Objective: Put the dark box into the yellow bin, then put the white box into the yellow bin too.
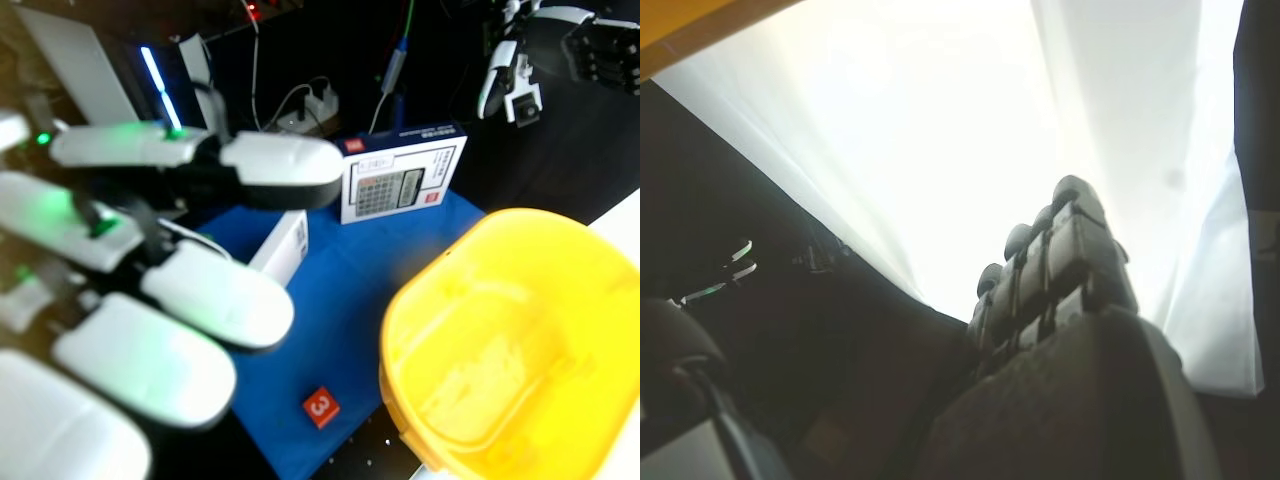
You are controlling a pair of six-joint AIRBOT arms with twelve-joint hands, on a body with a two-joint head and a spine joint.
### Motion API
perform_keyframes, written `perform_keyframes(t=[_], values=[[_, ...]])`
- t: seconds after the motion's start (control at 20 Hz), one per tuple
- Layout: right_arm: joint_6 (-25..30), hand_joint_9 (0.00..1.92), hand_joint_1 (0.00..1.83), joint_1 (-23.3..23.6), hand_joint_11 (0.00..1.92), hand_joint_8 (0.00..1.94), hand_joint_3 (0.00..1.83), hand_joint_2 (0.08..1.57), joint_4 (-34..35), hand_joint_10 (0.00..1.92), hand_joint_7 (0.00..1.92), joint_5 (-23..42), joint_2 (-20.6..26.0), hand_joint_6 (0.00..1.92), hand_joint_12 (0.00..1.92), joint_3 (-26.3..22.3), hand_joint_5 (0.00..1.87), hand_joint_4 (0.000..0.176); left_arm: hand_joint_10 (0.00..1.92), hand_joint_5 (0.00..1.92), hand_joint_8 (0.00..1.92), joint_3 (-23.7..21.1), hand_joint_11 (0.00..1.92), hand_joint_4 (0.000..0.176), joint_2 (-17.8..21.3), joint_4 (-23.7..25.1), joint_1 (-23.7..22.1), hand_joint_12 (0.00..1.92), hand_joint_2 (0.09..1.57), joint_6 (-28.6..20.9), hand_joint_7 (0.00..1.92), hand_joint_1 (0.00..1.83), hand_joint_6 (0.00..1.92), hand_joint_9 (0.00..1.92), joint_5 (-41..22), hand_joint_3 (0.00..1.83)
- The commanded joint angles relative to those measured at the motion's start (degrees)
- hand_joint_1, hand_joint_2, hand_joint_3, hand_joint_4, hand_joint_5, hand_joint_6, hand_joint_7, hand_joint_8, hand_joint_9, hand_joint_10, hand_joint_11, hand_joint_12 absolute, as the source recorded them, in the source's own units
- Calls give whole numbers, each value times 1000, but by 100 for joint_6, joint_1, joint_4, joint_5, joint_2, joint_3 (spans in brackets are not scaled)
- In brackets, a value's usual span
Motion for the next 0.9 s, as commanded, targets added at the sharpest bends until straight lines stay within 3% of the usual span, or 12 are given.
perform_keyframes(t=[0.0, 0.15, 0.2, 0.3, 0.35, 0.4, 0.5, 0.6, 0.85], values=[[-16, 247, 171, 93, 0, 6, 3, 1100, 43, 28, 325, 674, -5, 8, 486, 33, 270, 0, 10, 175, 8, 48, 0, 79, -13, -153, -75, 221, 984, -38, 100, 481, 9, 54, -644, 13], [-16, 268, 204, 91, 0, 7, 0, 1093, 43, 20, 348, 674, -9, 15, 516, 32, 315, 0, 3, 185, 3, 71, 0, 78, -21, -151, -75, 174, 998, -77, 102, 488, 2, 47, -639, 4], [-16, 276, 216, 90, 0, 7, 1, 1096, 42, 17, 359, 674, -11, 13, 534, 32, 328, 0, 2, 186, 0, 124, 0, 78, -38, -99, -75, 129, 992, -250, 95, 468, 1, 29, -656, 0], [-16, 301, 218, 88, 0, 9, 2, 1104, 42, 19, 384, 674, -19, 14, 582, 31, 355, 0, 1, 171, 2, 231, 0, 97, -67, 172, -75, 16, 989, -754, 106, 429, 1, 29, -728, 1], [-16, 317, 199, 82, 0, 8, 2, 1108, 42, 20, 390, 674, -19, 15, 646, 30, 372, 0, 12, 182, 2, 194, 39, 96, -39, 471, -66, 21, 1007, -992, 109, 441, 6, 57, -850, 8], [-16, 309, 190, 63, 0, 2, 3, 1117, 42, 12, 381, 674, -16, 10, 638, 28, 372, 0, 24, 150, 12, 90, 99, 64, 37, 684, -50, 45, 989, -1047, 140, 375, 1, 103, -903, 0], [-16, 286, 204, 43, 0, 1, 0, 1103, 44, 4, 363, 674, -16, 7, 545, 27, 376, 0, 8, 205, 5, -138, 116, 61, 220, 975, -46, 56, 933, -1046, 208, 403, 4, 161, -1027, 0], [-16, 283, 246, 32, 0, 1, 0, 1089, 51, 1, 364, 668, -17, 11, 531, 20, 410, 0, 3, 204, 2, -384, 115, 0, 418, 1236, -20, 56, 969, -1045, 216, 315, 3, 171, -1192, 13], [-16, 252, 208, -12, 0, 1, 2, 1113, 106, 1, 359, 631, -15, 1, 477, 25, 400, 0, 0, 29, 0, -847, 90, 0, 863, 1983, -12, 43, 989, -1044, 58, 216, 0, 75, -1165, 11]])
